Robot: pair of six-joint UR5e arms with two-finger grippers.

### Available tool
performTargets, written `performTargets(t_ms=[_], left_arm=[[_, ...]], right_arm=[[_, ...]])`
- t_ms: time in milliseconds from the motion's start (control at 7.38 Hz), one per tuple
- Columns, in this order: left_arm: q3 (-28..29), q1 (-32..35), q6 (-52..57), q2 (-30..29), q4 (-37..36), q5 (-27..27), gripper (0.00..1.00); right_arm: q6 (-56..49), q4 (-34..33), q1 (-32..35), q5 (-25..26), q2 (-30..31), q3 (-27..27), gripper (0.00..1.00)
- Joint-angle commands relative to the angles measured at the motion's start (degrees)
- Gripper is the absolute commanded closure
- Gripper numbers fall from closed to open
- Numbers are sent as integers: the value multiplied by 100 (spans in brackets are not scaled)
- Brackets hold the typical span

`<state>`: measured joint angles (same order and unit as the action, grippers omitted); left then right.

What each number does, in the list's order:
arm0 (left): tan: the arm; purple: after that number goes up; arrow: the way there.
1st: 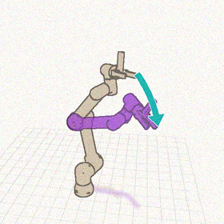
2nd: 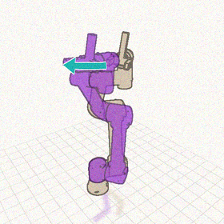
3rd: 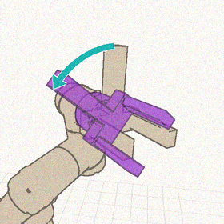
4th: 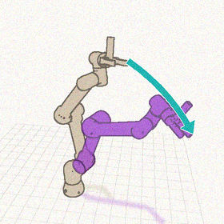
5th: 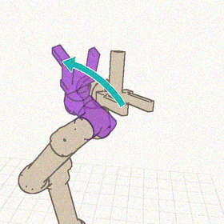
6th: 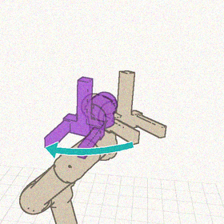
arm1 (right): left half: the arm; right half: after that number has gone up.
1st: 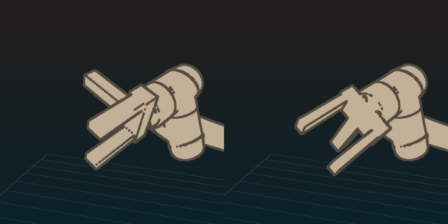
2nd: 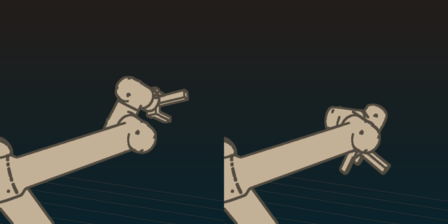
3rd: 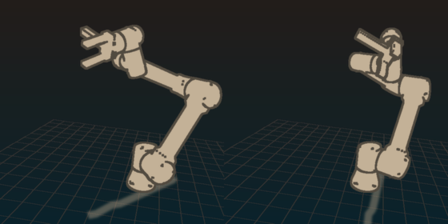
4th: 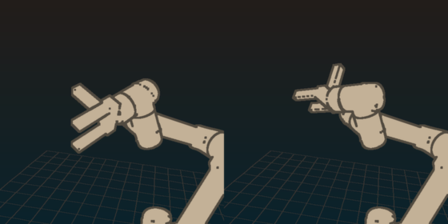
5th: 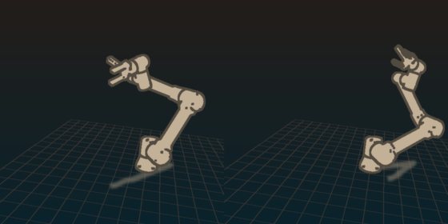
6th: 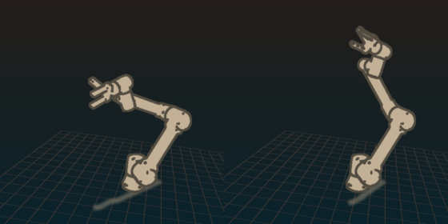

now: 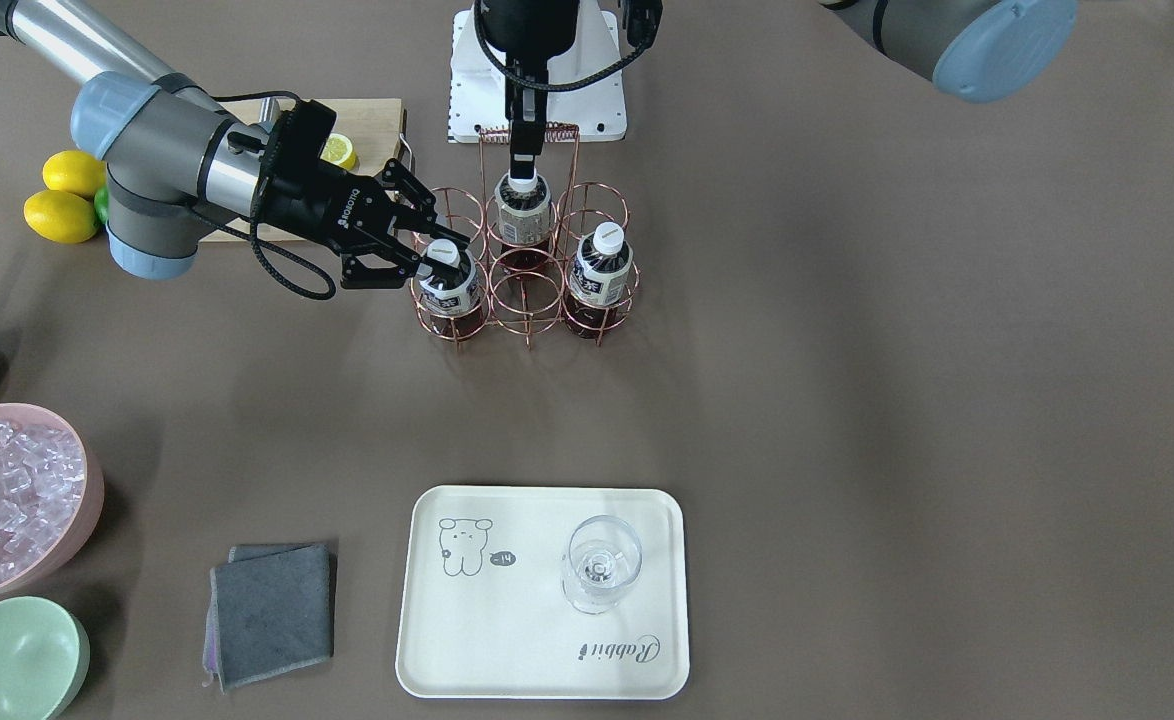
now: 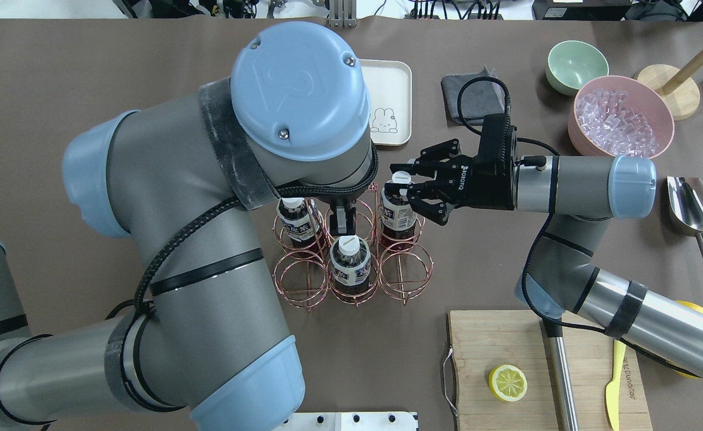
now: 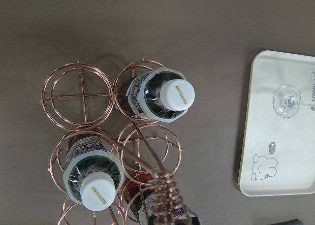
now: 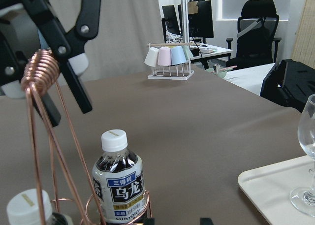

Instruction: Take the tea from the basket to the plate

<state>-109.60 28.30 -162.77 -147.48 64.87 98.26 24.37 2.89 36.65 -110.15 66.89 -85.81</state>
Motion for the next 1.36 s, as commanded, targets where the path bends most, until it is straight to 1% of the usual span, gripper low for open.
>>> performTargets(t_ms=[0, 271, 542, 678, 813, 949, 1084, 1220], left_arm=[[0, 0, -9, 0, 0, 1, 100], [9, -8, 0, 0, 0, -8, 100], [9, -8, 0, 0, 0, -8, 100], [9, -26, -9, 0, -9, -8, 100], [9, -35, -9, 0, -9, -8, 100], [9, -35, -9, 0, -9, -8, 100], [-35, 17, -9, 17, -105, -8, 100], [-87, 218, 0, -9, -228, 9, 100]], right_arm=[[233, -34, 0, -24, 69, -268, 100], [496, -113, 131, -59, 78, -576, 100], [735, -1022, 674, -321, 0, -1390, 100], [944, -1236, 964, -427, -79, -1603, 100], [1155, -1308, 1315, -550, -228, -1623, 100], [1157, -1387, 1684, -551, -316, -1571, 100], [983, -1431, 2036, -516, -395, -1301, 100], [851, -1423, 2240, -481, -579, -898, 100]])
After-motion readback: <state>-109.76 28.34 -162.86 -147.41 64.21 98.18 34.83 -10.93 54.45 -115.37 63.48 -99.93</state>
